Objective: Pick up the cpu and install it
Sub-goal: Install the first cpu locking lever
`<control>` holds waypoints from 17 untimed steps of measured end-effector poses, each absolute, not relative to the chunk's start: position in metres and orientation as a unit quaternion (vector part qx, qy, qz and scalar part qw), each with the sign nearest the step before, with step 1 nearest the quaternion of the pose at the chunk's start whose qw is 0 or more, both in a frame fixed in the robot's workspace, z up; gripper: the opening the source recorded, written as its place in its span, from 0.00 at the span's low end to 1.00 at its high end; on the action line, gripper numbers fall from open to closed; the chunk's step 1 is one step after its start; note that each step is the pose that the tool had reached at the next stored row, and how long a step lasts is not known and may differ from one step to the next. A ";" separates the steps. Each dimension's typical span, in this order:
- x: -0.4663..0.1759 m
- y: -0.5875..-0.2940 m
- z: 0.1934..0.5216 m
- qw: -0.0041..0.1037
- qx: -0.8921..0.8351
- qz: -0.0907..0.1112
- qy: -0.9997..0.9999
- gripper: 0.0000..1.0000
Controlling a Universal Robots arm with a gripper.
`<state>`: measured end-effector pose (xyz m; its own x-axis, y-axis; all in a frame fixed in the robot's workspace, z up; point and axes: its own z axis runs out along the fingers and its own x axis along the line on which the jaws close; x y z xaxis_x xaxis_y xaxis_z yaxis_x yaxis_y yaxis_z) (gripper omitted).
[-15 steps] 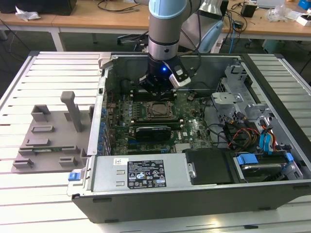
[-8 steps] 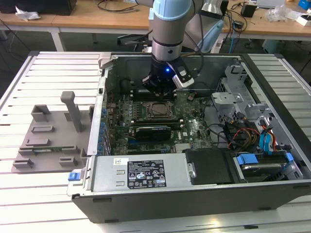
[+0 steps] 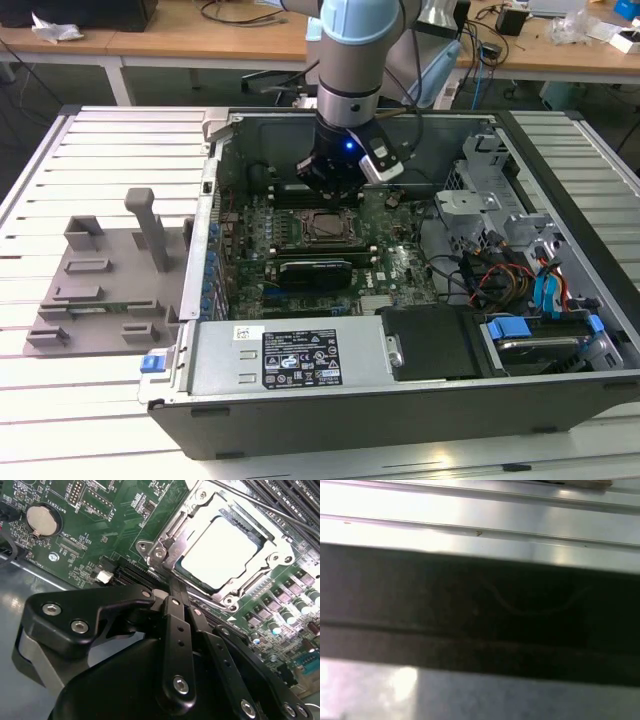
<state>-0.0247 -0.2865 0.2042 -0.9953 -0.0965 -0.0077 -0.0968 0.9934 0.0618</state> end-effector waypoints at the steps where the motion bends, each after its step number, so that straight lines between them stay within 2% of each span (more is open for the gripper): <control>1: -0.025 -0.287 0.204 0.002 -0.048 0.031 0.998 0.11; 17: -0.020 -0.285 0.200 0.002 -0.049 0.031 0.998 0.11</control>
